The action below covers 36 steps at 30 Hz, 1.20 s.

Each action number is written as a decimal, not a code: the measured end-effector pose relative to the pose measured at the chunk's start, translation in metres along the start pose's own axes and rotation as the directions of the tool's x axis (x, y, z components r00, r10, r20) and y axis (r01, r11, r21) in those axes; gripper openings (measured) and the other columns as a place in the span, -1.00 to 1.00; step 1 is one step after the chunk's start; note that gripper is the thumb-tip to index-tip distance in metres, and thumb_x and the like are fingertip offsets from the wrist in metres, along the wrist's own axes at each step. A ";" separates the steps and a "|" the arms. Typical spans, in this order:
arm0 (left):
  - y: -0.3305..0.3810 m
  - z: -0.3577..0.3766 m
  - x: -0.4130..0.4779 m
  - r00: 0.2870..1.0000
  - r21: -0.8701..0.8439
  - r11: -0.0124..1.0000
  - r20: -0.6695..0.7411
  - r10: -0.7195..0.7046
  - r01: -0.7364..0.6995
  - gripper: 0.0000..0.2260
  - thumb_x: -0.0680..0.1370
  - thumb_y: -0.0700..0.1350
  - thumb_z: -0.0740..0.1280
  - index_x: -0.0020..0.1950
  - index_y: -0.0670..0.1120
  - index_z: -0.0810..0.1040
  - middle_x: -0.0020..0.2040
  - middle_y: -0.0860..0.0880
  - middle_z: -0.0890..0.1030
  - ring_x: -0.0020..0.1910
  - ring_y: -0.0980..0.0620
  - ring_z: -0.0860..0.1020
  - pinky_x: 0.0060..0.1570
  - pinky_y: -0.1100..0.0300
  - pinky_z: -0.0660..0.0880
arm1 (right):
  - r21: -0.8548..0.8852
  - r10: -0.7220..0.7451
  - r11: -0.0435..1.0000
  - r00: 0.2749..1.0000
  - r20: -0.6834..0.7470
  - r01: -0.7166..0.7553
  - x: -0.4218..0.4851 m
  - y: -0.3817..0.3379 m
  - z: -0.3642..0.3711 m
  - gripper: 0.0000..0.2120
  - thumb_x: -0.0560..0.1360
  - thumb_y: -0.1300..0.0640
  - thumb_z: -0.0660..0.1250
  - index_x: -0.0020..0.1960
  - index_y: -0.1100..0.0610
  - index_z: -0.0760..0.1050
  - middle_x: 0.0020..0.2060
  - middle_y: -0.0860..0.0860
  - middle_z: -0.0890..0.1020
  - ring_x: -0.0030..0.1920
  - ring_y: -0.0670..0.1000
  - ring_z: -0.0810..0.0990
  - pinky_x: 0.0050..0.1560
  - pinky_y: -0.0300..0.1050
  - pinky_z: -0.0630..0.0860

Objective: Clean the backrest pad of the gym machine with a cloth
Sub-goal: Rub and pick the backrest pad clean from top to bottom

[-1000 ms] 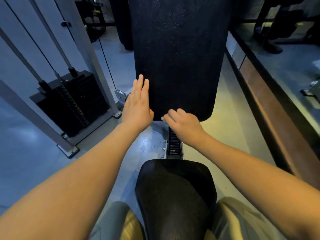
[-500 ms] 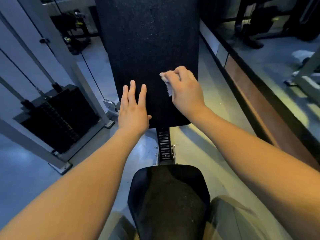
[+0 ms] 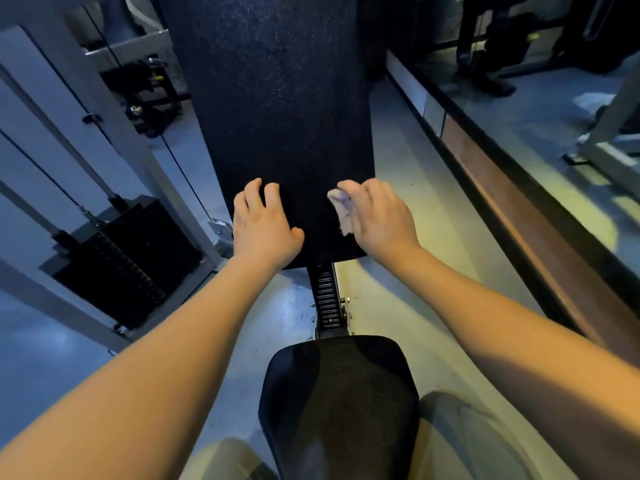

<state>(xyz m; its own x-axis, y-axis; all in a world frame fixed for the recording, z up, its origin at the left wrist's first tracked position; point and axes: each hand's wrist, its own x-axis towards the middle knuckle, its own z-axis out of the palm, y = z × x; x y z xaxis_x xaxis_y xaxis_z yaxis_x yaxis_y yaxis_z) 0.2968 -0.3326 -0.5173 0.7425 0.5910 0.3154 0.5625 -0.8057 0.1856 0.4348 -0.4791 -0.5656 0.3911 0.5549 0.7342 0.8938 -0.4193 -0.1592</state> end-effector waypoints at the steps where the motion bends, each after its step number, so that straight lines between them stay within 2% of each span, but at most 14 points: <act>1: 0.000 0.000 0.000 0.998 0.010 0.999 -0.045 0.054 -0.053 -0.27 0.46 -0.03 0.38 0.57 -0.06 0.13 0.60 -0.15 0.04 0.55 -0.22 0.02 0.54 -0.12 0.10 | -0.010 0.039 0.999 0.999 -0.031 -0.039 0.012 0.001 -0.002 -0.70 0.63 0.05 0.13 0.31 0.07 0.44 -0.09 0.12 0.47 -0.15 0.18 0.45 -0.29 0.01 0.40; 6: 0.002 0.014 0.004 0.982 0.135 0.973 0.038 0.184 -0.188 -0.04 0.51 0.03 0.45 0.65 0.03 -0.20 0.63 -0.10 -0.26 0.60 -0.22 -0.23 0.56 -0.14 0.07 | -0.180 -0.005 0.984 0.997 -0.071 -0.008 0.020 0.003 0.014 -0.80 0.61 0.06 0.32 0.21 0.07 0.55 -0.14 0.10 0.49 -0.21 0.16 0.46 -0.30 0.01 0.32; 8: 0.002 0.019 0.005 0.982 0.178 0.966 0.040 0.185 -0.189 0.00 0.51 0.06 0.46 0.65 0.01 -0.23 0.63 -0.12 -0.29 0.60 -0.25 -0.25 0.56 -0.14 0.07 | -0.174 -0.061 0.984 0.995 -0.080 0.046 0.006 0.004 0.025 -0.82 0.65 0.15 0.27 0.19 0.07 0.59 -0.19 0.07 0.49 -0.24 0.15 0.44 -0.29 0.03 0.26; 12: 0.003 0.024 0.004 0.986 0.196 0.967 0.034 0.161 -0.165 0.02 0.51 0.06 0.48 0.64 0.01 -0.27 0.62 -0.12 -0.32 0.59 -0.24 -0.27 0.55 -0.14 0.05 | -0.098 -0.215 0.970 0.973 0.086 0.223 -0.050 0.003 0.037 -0.53 0.71 0.24 -0.11 0.19 0.10 0.59 -0.19 0.05 0.52 -0.22 0.13 0.44 -0.28 0.03 0.28; 14: 0.004 0.027 0.004 0.988 0.204 0.967 0.032 0.150 -0.153 0.03 0.51 0.05 0.47 0.64 0.00 -0.29 0.61 -0.12 -0.34 0.59 -0.24 -0.28 0.56 -0.17 0.03 | -0.081 -0.225 0.968 0.963 0.151 0.239 -0.065 0.012 0.032 -0.66 0.64 0.28 0.10 0.23 0.05 0.57 -0.18 0.05 0.50 -0.22 0.13 0.44 -0.27 0.05 0.33; 17: 0.005 0.029 0.005 0.988 0.190 0.970 0.032 0.149 -0.152 0.03 0.51 0.02 0.48 0.64 -0.01 -0.28 0.61 -0.13 -0.34 0.59 -0.26 -0.29 0.56 -0.22 0.01 | 0.052 0.118 0.992 0.993 -0.020 -0.117 -0.035 0.024 0.014 -0.76 0.66 0.14 0.22 0.32 0.05 0.49 -0.12 0.10 0.52 -0.18 0.16 0.46 -0.20 0.12 0.45; 20: 0.006 0.029 0.005 0.989 0.200 0.968 0.037 0.146 -0.151 0.02 0.51 0.02 0.48 0.64 -0.02 -0.28 0.61 -0.15 -0.33 0.58 -0.28 -0.28 0.56 -0.22 0.00 | 0.239 0.493 0.851 0.869 -0.052 -0.468 0.019 0.031 -0.004 -0.68 0.72 -0.06 0.06 0.37 0.01 0.43 0.05 0.11 0.57 -0.07 0.11 0.52 -0.09 0.01 0.45; 22: 0.007 0.028 0.005 0.989 0.206 0.967 0.038 0.145 -0.150 0.02 0.52 0.02 0.48 0.64 -0.02 -0.28 0.61 -0.15 -0.33 0.58 -0.28 -0.28 0.56 -0.21 -0.01 | 0.321 0.536 0.784 0.840 0.084 -0.532 0.028 0.031 0.004 -0.73 0.72 0.01 0.04 0.15 0.03 0.50 -0.06 0.05 0.61 -0.07 0.09 0.55 -0.16 -0.04 0.42; 25: 0.008 0.030 0.005 0.989 0.198 0.969 0.041 0.141 -0.147 0.02 0.51 0.01 0.48 0.64 -0.03 -0.28 0.61 -0.16 -0.33 0.58 -0.28 -0.29 0.56 -0.23 -0.01 | 0.344 0.622 0.647 0.732 0.278 -0.681 -0.012 0.030 0.025 -0.76 0.67 0.14 0.08 -0.13 0.12 0.38 -0.24 0.08 0.56 -0.19 0.12 0.50 -0.27 -0.02 0.32; 27: 0.008 0.032 0.006 0.990 0.196 0.970 0.040 0.137 -0.143 0.03 0.51 0.00 0.49 0.63 -0.02 -0.28 0.61 -0.15 -0.34 0.58 -0.29 -0.30 0.55 -0.25 0.02 | 0.339 0.618 0.588 0.679 0.397 -0.734 -0.051 0.029 0.036 -0.80 0.65 0.17 0.11 -0.13 0.10 0.40 -0.24 0.07 0.58 -0.21 0.14 0.53 -0.23 0.01 0.43; 31: 0.008 0.032 0.005 0.990 0.193 0.971 0.046 0.135 -0.142 0.04 0.50 -0.01 0.50 0.63 -0.02 -0.27 0.61 -0.15 -0.34 0.58 -0.28 -0.29 0.54 -0.26 0.04 | 0.218 0.472 0.622 0.582 0.662 -0.752 -0.088 0.022 0.041 -0.75 0.67 0.17 0.14 0.15 0.18 0.58 -0.01 0.17 0.67 -0.09 0.14 0.59 -0.03 0.02 0.53; 32: 0.008 0.031 0.005 0.989 0.186 0.972 0.051 0.138 -0.145 0.03 0.51 -0.01 0.49 0.64 -0.01 -0.28 0.61 -0.14 -0.34 0.58 -0.27 -0.30 0.54 -0.26 0.05 | 0.262 0.541 0.540 0.568 0.621 -0.800 -0.084 0.019 0.044 -0.74 0.67 0.16 0.12 0.09 0.19 0.59 -0.05 0.15 0.67 -0.12 0.13 0.58 -0.05 0.00 0.52; 34: 0.008 0.028 0.005 0.989 0.180 0.973 0.064 0.133 -0.143 0.02 0.52 0.00 0.48 0.63 0.00 -0.28 0.61 -0.12 -0.34 0.58 -0.25 -0.30 0.54 -0.26 0.06 | 0.444 0.734 0.190 0.427 0.529 -0.876 -0.063 0.016 0.042 -0.69 0.65 0.14 0.10 -0.13 0.13 0.56 -0.23 0.10 0.63 -0.22 0.11 0.56 -0.14 -0.05 0.48; 36: 0.007 0.025 0.005 0.988 0.182 0.972 0.069 0.138 -0.149 0.02 0.52 0.01 0.48 0.64 0.01 -0.28 0.61 -0.11 -0.34 0.59 -0.25 -0.30 0.54 -0.25 0.06 | 0.584 0.762 -0.090 0.322 0.562 -0.806 -0.047 0.017 0.042 -0.65 0.60 0.14 0.10 -0.30 0.08 0.50 -0.36 0.11 0.57 -0.28 0.11 0.52 -0.26 -0.06 0.42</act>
<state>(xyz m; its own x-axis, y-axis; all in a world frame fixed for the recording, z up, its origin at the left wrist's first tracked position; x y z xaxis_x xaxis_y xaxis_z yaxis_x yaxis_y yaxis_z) 0.3140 -0.3345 -0.5378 0.8367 0.4750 0.2727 0.5023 -0.8640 -0.0361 0.4403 -0.4824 -0.6303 0.9302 0.2634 -0.2557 -0.2677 0.0101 -0.9634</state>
